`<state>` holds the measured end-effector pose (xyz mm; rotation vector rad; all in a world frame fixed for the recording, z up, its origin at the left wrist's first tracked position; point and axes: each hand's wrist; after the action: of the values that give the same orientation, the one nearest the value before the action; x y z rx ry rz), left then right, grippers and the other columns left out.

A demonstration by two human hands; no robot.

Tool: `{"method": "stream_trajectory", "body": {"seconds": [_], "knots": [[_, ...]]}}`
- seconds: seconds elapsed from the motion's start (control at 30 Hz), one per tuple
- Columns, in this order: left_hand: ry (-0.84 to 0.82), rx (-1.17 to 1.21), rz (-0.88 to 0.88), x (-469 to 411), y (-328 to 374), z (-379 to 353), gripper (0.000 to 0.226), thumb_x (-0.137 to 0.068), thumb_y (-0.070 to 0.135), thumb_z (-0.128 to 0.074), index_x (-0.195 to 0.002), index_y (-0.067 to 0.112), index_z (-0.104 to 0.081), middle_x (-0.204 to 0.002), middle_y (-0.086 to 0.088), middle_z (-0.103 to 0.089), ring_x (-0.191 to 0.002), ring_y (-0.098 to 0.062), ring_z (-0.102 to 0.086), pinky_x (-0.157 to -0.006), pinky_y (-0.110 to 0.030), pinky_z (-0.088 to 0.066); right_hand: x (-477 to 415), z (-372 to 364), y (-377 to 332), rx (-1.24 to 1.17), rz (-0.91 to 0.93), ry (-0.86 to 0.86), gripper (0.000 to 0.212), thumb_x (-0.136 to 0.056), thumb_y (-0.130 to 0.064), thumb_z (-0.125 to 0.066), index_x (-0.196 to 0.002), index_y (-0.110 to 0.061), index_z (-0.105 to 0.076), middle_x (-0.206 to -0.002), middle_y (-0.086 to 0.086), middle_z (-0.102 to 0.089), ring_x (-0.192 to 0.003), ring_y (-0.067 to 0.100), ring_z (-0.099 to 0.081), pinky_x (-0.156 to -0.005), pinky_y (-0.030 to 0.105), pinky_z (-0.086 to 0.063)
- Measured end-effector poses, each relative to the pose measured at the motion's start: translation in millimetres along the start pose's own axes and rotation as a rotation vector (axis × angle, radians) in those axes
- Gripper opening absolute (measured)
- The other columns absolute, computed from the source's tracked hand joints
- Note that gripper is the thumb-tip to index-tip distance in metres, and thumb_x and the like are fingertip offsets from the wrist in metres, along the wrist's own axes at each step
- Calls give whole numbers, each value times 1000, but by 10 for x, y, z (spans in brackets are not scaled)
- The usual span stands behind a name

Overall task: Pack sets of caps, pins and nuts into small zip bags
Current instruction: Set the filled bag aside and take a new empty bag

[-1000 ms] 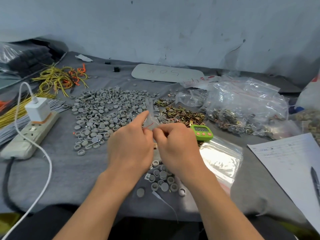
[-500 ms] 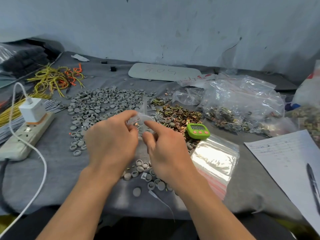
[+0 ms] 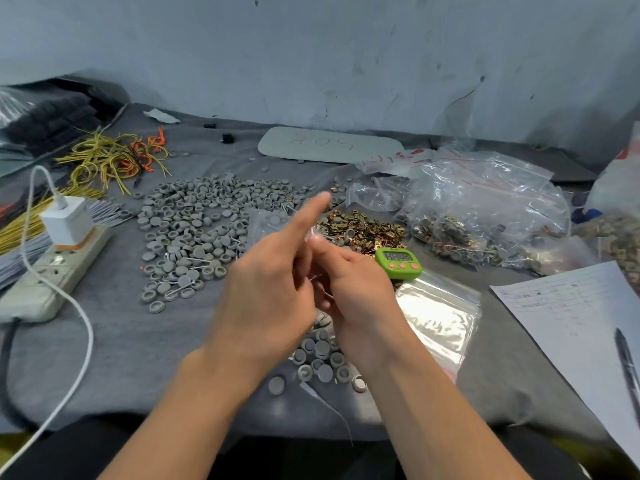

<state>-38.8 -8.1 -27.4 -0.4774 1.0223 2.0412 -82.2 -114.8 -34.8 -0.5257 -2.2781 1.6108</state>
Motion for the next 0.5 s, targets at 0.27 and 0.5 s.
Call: {"method": "stream_trajectory", "body": {"seconds": [0.27,0.5], "knots": [[187,-82,260,-20,19,13,88,-78,4,-71,-156,28,-37,-62,15,-48,-54,-8,-50,-61,-31,-39,-5,-56,25,151,159,-9,38,-93,7,-54,-96,-18,-83,-98,0,-81,-70,9,-67,-64,21,-51],[144,-131,250,-14,-21,-13,89,-82,1,-66,-157,34,-30,-68,6,-57,-62,-22,-56,-66,-38,-48,34,2,112,1040,414,-42,51,-80,-14,-46,-112,-45,-69,-95,-23,-73,-78,0,-63,-63,26,-50]]}}
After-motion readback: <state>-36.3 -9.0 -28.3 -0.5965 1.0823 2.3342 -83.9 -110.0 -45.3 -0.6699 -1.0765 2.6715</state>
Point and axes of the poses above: each hand's wrist, its own x-axis away from the middle knuckle, its own z-axis out of the back of the hand, y = z × x
